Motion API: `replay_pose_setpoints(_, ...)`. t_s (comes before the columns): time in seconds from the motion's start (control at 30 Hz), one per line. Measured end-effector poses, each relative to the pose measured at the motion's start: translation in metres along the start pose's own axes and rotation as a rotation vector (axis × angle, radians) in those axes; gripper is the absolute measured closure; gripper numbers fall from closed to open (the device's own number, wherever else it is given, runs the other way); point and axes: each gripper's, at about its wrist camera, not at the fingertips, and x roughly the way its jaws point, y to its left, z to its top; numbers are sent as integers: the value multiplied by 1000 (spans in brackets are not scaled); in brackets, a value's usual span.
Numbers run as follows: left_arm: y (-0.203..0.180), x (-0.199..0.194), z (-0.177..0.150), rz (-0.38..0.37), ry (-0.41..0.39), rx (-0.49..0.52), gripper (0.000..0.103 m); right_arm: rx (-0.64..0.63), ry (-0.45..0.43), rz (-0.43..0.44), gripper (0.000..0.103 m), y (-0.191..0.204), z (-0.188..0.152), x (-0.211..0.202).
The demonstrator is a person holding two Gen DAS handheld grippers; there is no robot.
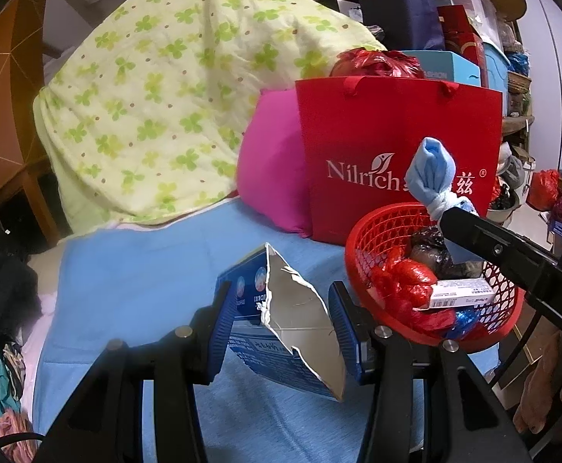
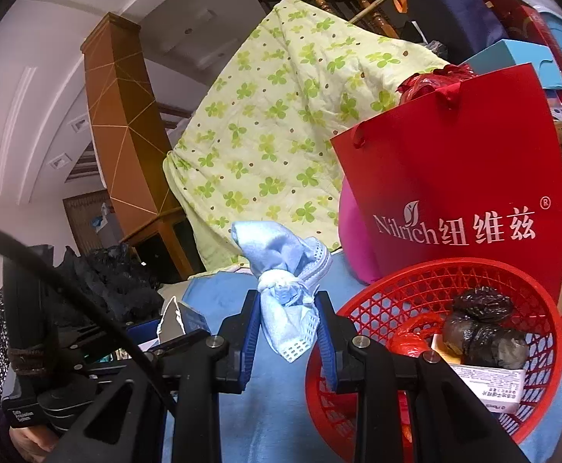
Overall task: Collect trash
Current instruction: 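Carry the toothpaste box and white wrapper over the red mesh basket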
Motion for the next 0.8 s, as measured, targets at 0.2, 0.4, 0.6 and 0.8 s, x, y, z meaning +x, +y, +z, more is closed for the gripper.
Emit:
replay_pose_setpoints(0.2, -10, -1, 5, -17, -9, 20, 52, 13, -17, -11, 73, -7, 3, -6)
replay_pose_setpoints(0.4, -21, -1, 9, -28, -16, 37, 52, 25, -27, -23, 73, -13, 3, -13)
replay_pose_setpoints(0.6, -27, 1, 11, -50, -20, 41, 52, 42, -37, -34, 73, -20, 4, -19)
replay_pose_setpoints(0.8, -31, 1, 15, -98, -33, 29, 52, 73, -61, -58, 73, -30, 6, -26)
